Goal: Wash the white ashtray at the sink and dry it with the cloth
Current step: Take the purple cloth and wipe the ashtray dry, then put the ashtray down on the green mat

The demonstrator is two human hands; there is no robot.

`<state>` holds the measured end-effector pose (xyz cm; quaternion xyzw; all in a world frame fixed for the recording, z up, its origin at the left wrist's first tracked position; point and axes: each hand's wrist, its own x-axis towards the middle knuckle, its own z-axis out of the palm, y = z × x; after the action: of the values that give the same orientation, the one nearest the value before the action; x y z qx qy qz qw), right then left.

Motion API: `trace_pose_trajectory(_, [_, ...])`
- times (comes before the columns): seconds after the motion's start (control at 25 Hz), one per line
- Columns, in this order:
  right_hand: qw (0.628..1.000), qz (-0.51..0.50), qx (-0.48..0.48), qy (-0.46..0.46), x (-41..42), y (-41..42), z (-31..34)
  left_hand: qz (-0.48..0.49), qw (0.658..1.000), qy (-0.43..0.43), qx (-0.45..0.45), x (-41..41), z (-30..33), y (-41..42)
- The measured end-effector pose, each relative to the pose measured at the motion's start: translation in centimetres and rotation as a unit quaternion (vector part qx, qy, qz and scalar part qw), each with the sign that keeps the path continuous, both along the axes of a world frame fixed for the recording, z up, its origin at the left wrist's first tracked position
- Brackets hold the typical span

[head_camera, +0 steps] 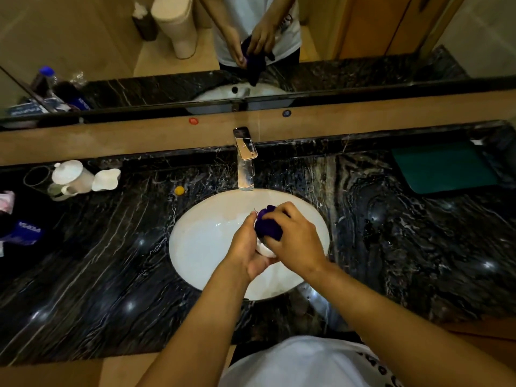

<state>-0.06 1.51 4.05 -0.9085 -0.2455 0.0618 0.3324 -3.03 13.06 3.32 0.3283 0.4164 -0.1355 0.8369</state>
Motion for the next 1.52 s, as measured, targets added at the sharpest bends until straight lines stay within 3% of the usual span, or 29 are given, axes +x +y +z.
trace_pose_trajectory(0.08, [0.974, -0.05, 0.172, 0.139, -0.1, 0.3, 0.4, -0.016, 1.0, -0.008, -0.006, 0.0, 0.1, 0.9])
trace_pose_trajectory(0.24, [0.876, -0.121, 0.36, 0.296, 1.7, -2.5, 2.2, -0.099, 0.994, -0.054, -0.011, 1.5, 0.8, 0.7])
trace_pose_trajectory(0.36, [0.74, -0.211, 0.537, 0.346, 3.7, -7.3, 3.8, -0.137, 0.988, -0.061, -0.018, 4.6, 1.0, -2.0])
trace_pose_trajectory(0.48, [0.589, -0.209, 0.698, 0.35, 6.8, -13.7, 4.3, -0.123, 0.99, -0.055, -0.037, 8.1, 1.4, -6.3])
trace_pose_trajectory(0.56, [0.543, -0.188, 0.745, 0.337, 9.6, -18.6, 4.0, -0.127, 0.989, -0.064, -0.035, 11.0, 1.5, -10.0])
trace_pose_trajectory(0.64, [0.557, -0.213, 0.736, 0.321, 12.9, -23.2, 3.2, -0.14, 0.988, -0.057, -0.009, 14.3, 1.2, -14.0])
trace_pose_trajectory(0.72, [0.606, -0.275, 0.687, 0.291, 16.5, -27.5, 2.0, -0.164, 0.984, -0.058, 0.025, 17.9, 1.1, -18.5])
trace_pose_trajectory(0.8, [0.711, -0.339, 0.568, 0.237, 20.1, -31.0, 0.9, -0.176, 0.981, -0.053, 0.064, 21.5, 0.8, -22.6])
trace_pose_trajectory(0.88, [0.833, -0.361, 0.382, 0.172, 24.4, -35.4, -0.7, -0.171, 0.979, -0.045, 0.097, 25.8, 0.0, -26.8])
trace_pose_trajectory(0.92, [0.877, -0.351, 0.297, 0.14, 26.6, -37.6, -1.5, -0.173, 0.977, -0.039, 0.116, 28.0, -0.8, -28.8])
trace_pose_trajectory(1.0, [0.927, -0.314, 0.191, 0.074, 30.1, -40.6, -3.1, -0.187, 0.969, -0.029, 0.158, 31.1, -1.5, -30.8])
trace_pose_trajectory(1.12, [0.955, -0.264, 0.129, 0.038, 35.1, -43.7, -5.3, -0.186, 0.96, -0.021, 0.21, 34.4, -2.8, -32.5])
trace_pose_trajectory(1.36, [0.984, -0.163, 0.044, 0.061, 40.0, -46.4, -9.8, -0.161, 0.957, 0.008, 0.241, 38.0, -5.0, -33.9])
trace_pose_trajectory(1.52, [0.983, -0.176, -0.011, 0.043, 39.9, -47.1, -11.1, -0.152, 0.96, 0.016, 0.236, 38.8, -5.4, -34.2])
